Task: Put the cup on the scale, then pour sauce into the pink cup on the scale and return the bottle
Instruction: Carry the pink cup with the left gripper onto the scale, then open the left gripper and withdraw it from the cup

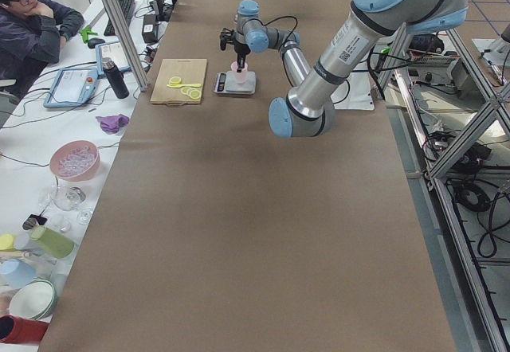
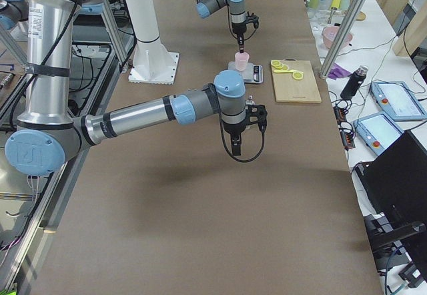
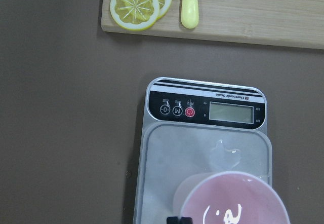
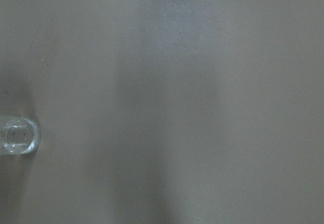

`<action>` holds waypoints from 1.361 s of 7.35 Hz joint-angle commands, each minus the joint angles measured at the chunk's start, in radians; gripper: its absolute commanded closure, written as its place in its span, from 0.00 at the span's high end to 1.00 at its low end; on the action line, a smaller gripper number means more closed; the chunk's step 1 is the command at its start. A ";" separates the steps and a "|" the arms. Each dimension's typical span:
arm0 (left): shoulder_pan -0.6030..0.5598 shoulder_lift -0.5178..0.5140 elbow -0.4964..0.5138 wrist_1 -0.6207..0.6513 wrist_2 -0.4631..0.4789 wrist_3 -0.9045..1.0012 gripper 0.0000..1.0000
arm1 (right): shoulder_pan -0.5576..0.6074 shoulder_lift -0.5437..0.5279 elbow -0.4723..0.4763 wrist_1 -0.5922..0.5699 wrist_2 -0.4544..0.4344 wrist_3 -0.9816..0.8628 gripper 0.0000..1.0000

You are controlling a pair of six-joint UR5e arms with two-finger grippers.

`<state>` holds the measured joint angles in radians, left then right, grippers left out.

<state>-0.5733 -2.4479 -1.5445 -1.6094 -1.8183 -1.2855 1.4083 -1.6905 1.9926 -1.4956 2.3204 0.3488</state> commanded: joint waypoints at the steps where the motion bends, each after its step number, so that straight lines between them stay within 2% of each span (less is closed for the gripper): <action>1: 0.001 -0.002 0.014 -0.010 0.011 0.000 0.00 | -0.002 0.000 0.000 0.000 -0.001 -0.002 1.00; 3: 0.001 -0.020 0.046 -0.033 0.011 0.002 0.00 | -0.002 0.000 0.000 0.000 -0.001 -0.004 1.00; 4: 0.001 -0.019 0.052 -0.059 0.011 0.009 0.23 | -0.002 0.000 0.000 0.000 0.001 -0.005 1.00; 5: 0.001 -0.017 0.049 -0.060 0.011 0.043 0.90 | -0.002 0.000 0.000 0.000 -0.001 -0.005 1.00; 6: 0.000 -0.017 0.038 -0.057 0.010 0.082 0.98 | -0.002 0.000 0.000 0.000 0.001 -0.005 1.00; 7: -0.008 -0.014 0.009 -0.043 0.002 0.121 0.98 | -0.005 0.005 0.000 0.000 -0.001 -0.008 1.00; 8: -0.045 0.006 -0.031 0.004 -0.022 0.208 0.98 | -0.012 0.009 0.000 0.056 -0.004 -0.008 0.99; 9: -0.101 0.067 -0.102 0.032 -0.097 0.283 0.98 | -0.014 -0.003 -0.015 0.196 -0.009 -0.011 0.99; 10: -0.158 0.154 -0.179 0.032 -0.155 0.369 0.98 | -0.017 -0.002 -0.070 0.359 -0.007 -0.039 0.99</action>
<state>-0.6666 -2.3808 -1.6380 -1.5917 -1.9035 -1.0159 1.3952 -1.6900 1.9706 -1.3144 2.3139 0.3326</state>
